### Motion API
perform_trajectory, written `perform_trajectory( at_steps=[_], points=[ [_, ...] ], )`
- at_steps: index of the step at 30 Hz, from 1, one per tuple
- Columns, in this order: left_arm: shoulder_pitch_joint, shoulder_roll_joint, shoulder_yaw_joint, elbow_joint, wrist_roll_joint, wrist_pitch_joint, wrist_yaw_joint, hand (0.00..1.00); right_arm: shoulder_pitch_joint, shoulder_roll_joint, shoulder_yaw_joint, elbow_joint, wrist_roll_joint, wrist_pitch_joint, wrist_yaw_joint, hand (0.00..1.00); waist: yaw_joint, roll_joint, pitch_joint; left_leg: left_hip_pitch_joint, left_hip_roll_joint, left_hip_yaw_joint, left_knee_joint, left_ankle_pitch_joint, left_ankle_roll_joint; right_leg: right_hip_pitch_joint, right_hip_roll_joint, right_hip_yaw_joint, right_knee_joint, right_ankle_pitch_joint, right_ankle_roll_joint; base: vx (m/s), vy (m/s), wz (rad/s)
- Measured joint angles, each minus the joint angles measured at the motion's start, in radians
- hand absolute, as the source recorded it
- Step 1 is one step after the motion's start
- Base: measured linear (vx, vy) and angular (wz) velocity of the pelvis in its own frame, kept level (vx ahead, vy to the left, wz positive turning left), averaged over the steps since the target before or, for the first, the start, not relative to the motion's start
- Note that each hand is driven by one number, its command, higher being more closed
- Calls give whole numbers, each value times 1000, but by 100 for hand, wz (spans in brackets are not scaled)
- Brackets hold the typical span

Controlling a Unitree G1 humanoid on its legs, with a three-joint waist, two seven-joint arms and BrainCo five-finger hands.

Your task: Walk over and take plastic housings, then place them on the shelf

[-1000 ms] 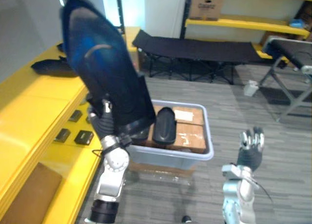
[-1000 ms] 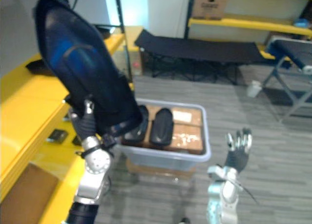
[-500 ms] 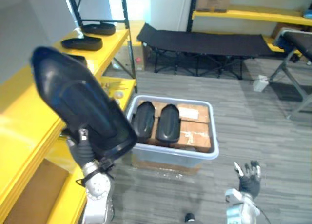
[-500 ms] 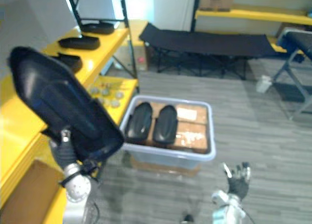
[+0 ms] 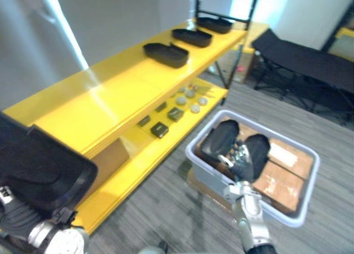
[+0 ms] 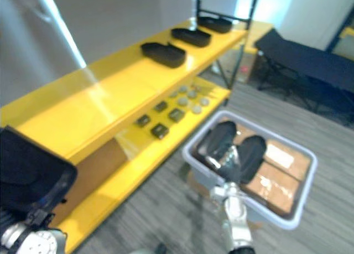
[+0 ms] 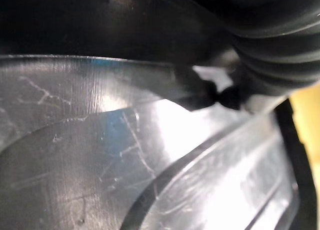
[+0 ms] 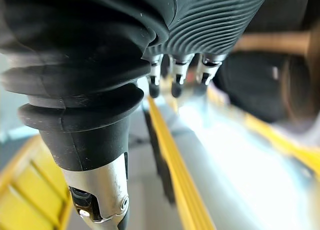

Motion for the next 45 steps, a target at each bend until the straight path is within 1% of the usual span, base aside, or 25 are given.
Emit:
perform_trajectory(
  at_steps=[3,5,7,8,9,12,14,15,17,18,19,20,21,22,23,24,25,27,29,31,37,38,41,43,45],
  points=[
    [51,-22,13,0,-27,-1,-33,100,-10,3,33,3,0,17,14,0,11,-12,2,-1,-9,-9,14,-7,0,4,-12,-8,25,-17,-5,3,28,16],
    [61,-27,11,0,-52,-1,-61,100,-4,4,35,3,0,30,23,0,20,-11,3,-13,-15,-7,22,-14,5,9,-14,-17,24,-18,-7,-50,24,11],
    [59,-26,9,-2,-57,-3,-84,100,0,4,34,2,0,40,29,0,16,-11,8,-21,-14,19,22,-37,20,20,-18,-47,22,-21,-9,-61,13,32],
    [56,-24,0,-2,-60,-6,-102,100,14,3,34,-3,0,40,29,0,9,-13,6,-32,4,84,26,-39,20,25,-21,-69,24,-22,-8,-33,11,54],
    [55,-23,-13,-2,-61,-10,-117,100,24,-1,34,-3,-2,40,29,0,-5,-12,11,-33,11,112,25,-33,16,36,-25,-86,33,-22,-8,-26,14,60],
    [48,-17,-58,-7,-88,-23,-125,100,48,-5,31,-3,-27,39,35,0,-6,-11,11,-34,6,102,14,-14,16,36,-40,-94,61,-22,-8,20,30,35],
    [26,-6,-83,-7,-87,-32,-125,100,58,-6,29,-3,-35,37,56,0,-7,-11,12,-34,-2,101,13,-6,20,33,-56,-94,89,-22,-8,64,44,24],
    [4,2,-93,-7,-85,-44,-125,100,64,-6,25,-3,-34,37,54,0,-10,-11,12,-32,-11,94,13,-4,22,30,-65,-89,114,-22,-8,59,42,21],
    [-37,22,-116,-7,-75,-48,-123,100,69,-8,-2,-4,-34,37,52,0,-15,-9,11,-34,-19,67,13,9,24,16,-80,-63,164,-22,-9,85,42,59],
    [-91,52,-159,-2,-64,-56,-124,100,74,-14,-57,-5,-34,37,52,0,-46,-5,12,-39,-31,7,14,31,29,-5,-91,20,243,-21,-19,123,19,114],
    [-123,71,-183,2,-48,-68,-127,100,74,-16,-90,-7,-34,36,50,0,-64,1,14,-47,-27,-29,16,39,31,-30,-85,94,299,-60,-61,106,10,127],
    [-150,88,-197,10,-41,-80,-135,100,79,-17,-110,-15,-33,34,49,0,-77,9,20,-55,-27,-59,16,46,32,-44,-67,145,318,-121,-72,58,-98,119],
    [-203,109,-215,45,-35,-92,-149,100,97,-27,-141,-42,-22,33,51,0,-97,7,19,-64,-33,-104,16,60,30,-54,-20,217,323,-208,-73,29,-117,101],
    [-222,117,-220,61,-35,-93,-158,100,102,-35,-151,-55,-13,31,52,0,-101,6,18,-65,-36,-115,18,61,29,-56,-3,235,310,-228,-76,24,-151,88],
    [-251,130,-223,92,-43,-95,-167,100,101,-46,-166,-71,-7,27,57,0,-104,1,22,-69,-54,-108,33,61,28,-57,20,239,256,-224,-81,-7,-113,29],
    [-248,135,-223,112,-49,-96,-178,100,95,-61,-174,-87,-7,22,64,0,-103,-13,20,-67,-70,-87,41,59,26,-46,13,221,227,-218,-64,-15,-99,5],
    [-241,134,-226,116,-49,-96,-184,100,89,-71,-180,-89,-8,15,71,0,-102,-3,21,-71,-67,-83,44,56,22,-44,19,234,211,-212,-53,-37,-76,-20],
    [-227,136,-238,117,-45,-96,-217,100,69,-93,-212,-98,-6,11,95,0,-100,27,36,-94,-45,-31,53,52,14,-43,36,243,159,-206,-43,-92,-42,-19],
    [-225,136,-245,117,-42,-96,-239,100,71,-96,-224,-108,10,12,119,0,-106,36,43,-99,-25,-3,57,52,6,-41,52,246,144,-203,-36,-125,-65,-13],
    [-219,136,-245,119,-41,-96,-255,100,76,-96,-229,-122,10,13,134,0,-109,35,44,-92,-11,14,59,51,-2,-33,64,262,141,-203,-36,-120,-54,-23],
    [-195,126,-246,124,-39,-95,-255,100,131,-78,-250,-147,42,12,146,0,-125,52,55,-60,26,104,51,39,-4,-20,74,291,161,-220,-40,-118,-16,-13],
    [-190,119,-246,124,-38,-95,-255,100,145,-68,-251,-147,44,11,145,0,-130,53,55,-58,33,132,49,43,-6,-21,73,291,168,-229,-38,-72,-3,3],
    [-167,114,-252,124,-38,-90,-255,100,154,-42,-249,-147,39,3,142,0,-130,54,55,-53,34,141,32,59,-9,-36,72,295,175,-238,-40,-46,-2,-3],
    [-166,115,-270,127,-33,-78,-255,100,154,-34,-241,-148,36,-14,140,0,-129,52,54,-54,38,158,9,75,-7,-55,71,297,176,-238,-40,0,0,0],
    [-166,116,-273,134,-7,-71,-253,100,152,-33,-221,-148,25,-14,143,0,-127,50,55,-54,38,158,5,89,-9,-60,70,297,181,-235,-36,52,-8,2]
  ],
)
